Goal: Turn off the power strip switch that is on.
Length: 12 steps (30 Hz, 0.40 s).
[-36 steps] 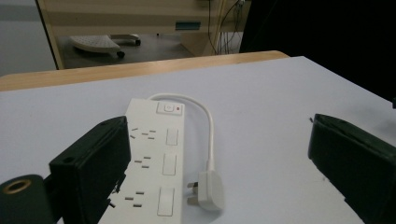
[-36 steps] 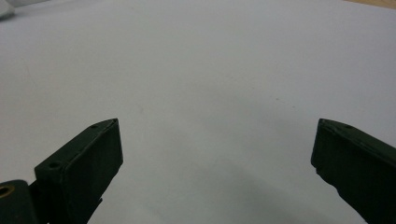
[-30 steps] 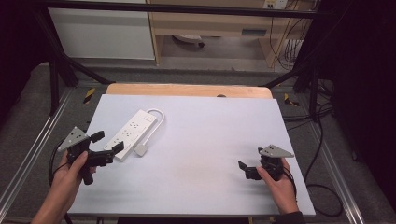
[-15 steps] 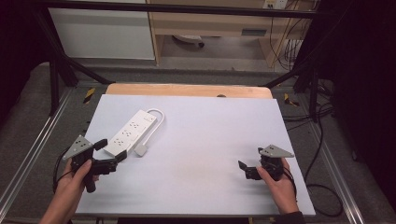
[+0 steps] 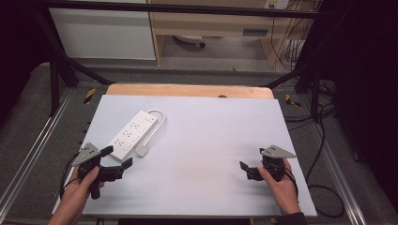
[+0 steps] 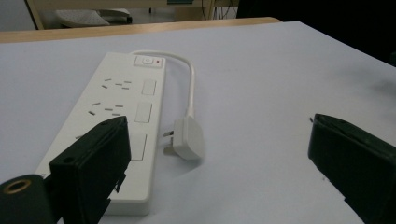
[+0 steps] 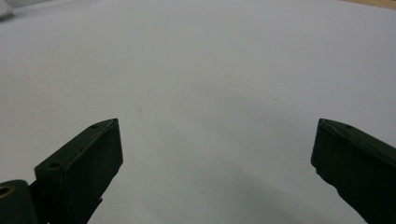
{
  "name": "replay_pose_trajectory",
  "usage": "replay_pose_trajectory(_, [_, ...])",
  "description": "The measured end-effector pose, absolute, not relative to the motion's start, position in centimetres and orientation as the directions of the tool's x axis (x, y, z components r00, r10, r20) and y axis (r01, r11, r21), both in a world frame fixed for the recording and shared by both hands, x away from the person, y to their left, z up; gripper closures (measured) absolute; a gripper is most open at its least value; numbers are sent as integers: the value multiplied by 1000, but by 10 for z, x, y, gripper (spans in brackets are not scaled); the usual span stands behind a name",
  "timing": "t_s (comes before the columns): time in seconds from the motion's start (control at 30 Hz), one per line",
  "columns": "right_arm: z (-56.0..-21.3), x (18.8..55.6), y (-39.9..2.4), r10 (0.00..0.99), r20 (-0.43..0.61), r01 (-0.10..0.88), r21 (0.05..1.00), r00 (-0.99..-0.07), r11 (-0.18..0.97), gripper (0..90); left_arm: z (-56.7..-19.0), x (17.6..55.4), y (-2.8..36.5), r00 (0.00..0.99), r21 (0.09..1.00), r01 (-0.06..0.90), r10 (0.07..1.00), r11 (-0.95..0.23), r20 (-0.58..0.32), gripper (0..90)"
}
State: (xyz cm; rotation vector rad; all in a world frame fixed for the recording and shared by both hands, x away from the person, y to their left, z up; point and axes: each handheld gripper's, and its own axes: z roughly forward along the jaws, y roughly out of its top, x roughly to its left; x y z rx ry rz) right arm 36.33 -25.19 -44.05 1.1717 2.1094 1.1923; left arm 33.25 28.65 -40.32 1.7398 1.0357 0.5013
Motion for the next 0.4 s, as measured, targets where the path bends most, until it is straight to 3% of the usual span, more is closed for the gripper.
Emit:
replay_pose_trajectory(0.27, [-442,364,-252,846,21,465,842,-534,273,26,-415,326,282,547,887,440,826,-141,-140,56])
replay_pose_trajectory(0.4, [-451,369,-252,874,15,529,800,-486,281,24,-422,320,284,545,879,455,826,-147,-144,56])
